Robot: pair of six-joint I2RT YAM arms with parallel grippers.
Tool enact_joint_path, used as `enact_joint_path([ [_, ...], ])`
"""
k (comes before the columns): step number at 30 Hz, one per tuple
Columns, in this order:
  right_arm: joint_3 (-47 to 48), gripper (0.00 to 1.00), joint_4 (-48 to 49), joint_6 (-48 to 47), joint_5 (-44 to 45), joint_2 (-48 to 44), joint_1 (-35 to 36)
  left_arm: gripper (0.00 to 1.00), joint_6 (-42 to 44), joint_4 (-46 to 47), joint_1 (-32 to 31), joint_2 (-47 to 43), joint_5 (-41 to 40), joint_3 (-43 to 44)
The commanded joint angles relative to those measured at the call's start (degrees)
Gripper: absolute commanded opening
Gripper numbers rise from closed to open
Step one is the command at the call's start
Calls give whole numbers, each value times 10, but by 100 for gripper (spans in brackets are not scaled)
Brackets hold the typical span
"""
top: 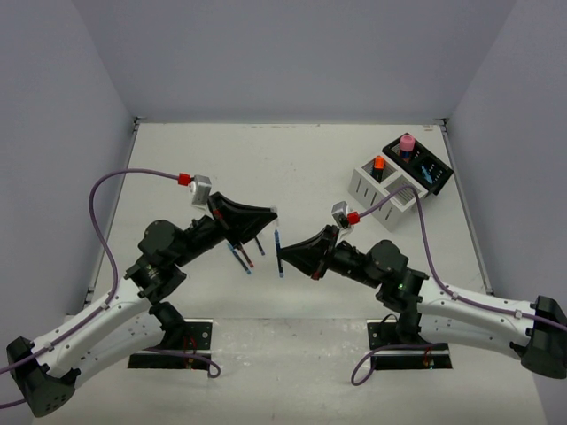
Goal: Sort the stationery into containers
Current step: Close the pen cap on the pen.
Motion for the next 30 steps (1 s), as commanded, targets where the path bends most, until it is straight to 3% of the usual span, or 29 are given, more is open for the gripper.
enact_joint_path([
  [1, 27, 0, -2, -13, 24, -8, 4, 0, -3, 11, -1, -8, 2, 19],
  [30, 64, 0, -18, -25, 37, 7, 3, 0, -25, 32, -1, -4, 13, -6],
])
